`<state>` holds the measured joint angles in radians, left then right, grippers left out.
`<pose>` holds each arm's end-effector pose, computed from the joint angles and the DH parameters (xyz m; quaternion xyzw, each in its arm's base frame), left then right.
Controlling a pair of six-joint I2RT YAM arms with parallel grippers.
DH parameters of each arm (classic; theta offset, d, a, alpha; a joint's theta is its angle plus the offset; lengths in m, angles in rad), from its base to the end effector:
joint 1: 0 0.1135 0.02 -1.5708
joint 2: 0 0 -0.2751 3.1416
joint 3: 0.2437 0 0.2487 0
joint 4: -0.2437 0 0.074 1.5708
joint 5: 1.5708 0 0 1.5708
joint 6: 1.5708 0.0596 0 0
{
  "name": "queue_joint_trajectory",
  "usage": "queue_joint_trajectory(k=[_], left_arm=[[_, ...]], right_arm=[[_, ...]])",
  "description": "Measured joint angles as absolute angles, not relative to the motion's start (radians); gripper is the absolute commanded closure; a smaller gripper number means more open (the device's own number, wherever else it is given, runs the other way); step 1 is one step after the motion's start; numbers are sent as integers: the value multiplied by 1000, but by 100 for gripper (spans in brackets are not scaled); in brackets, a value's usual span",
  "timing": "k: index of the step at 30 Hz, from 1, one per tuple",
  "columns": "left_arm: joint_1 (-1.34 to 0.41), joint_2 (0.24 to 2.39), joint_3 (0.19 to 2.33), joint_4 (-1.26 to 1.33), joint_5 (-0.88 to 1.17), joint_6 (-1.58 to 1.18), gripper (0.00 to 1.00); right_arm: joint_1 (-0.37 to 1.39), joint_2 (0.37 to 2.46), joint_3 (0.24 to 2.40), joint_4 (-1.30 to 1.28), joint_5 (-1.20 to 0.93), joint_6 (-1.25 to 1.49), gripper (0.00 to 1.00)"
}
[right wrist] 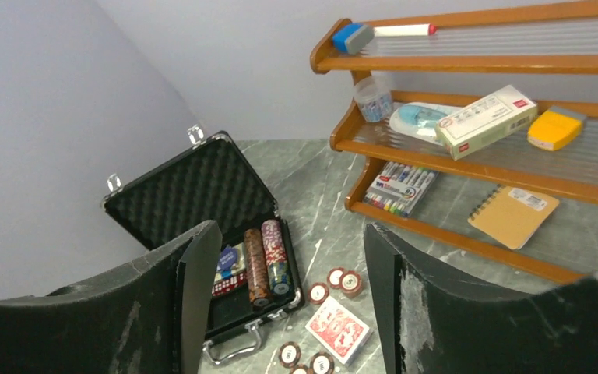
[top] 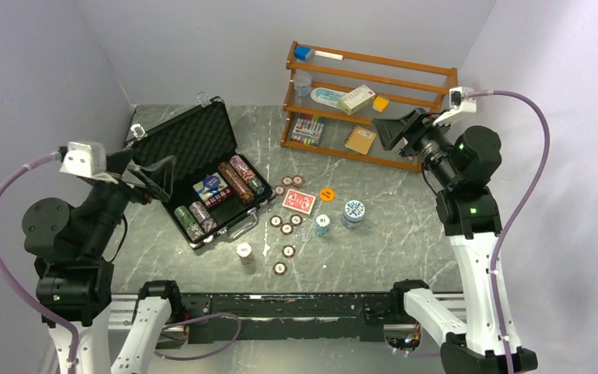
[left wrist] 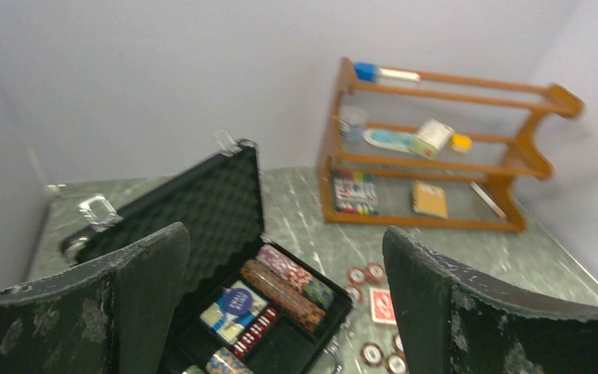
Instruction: Pack up texas hold em set
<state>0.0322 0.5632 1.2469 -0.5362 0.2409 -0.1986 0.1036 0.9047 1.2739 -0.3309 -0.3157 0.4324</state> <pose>0.0675 -0.0121 0.4787 0.0157 0.6545 -0.1407 0.7427 0.1811 0.0374 0.4779 0.0003 0.6941 0.2935 0.6573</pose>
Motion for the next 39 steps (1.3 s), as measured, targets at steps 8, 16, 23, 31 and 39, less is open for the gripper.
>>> queue_joint_trajectory(k=[8, 16, 23, 31, 39], left_arm=[[33, 549, 1158, -525, 451, -200, 0], [33, 565, 1068, -447, 587, -226, 2], [34, 625, 1013, -378, 606, -269, 3], [34, 634, 1011, -344, 508, -293, 2], [34, 595, 958, -308, 406, -318, 4]], right_arm=[[93, 962, 1196, -266, -435, 437, 20], [338, 1080, 1066, -251, -350, 413, 21], [779, 1286, 998, -245, -139, 399, 21], [1132, 1565, 1007, -211, 0, 376, 21], [1216, 1718, 1045, -150, 38, 374, 25]])
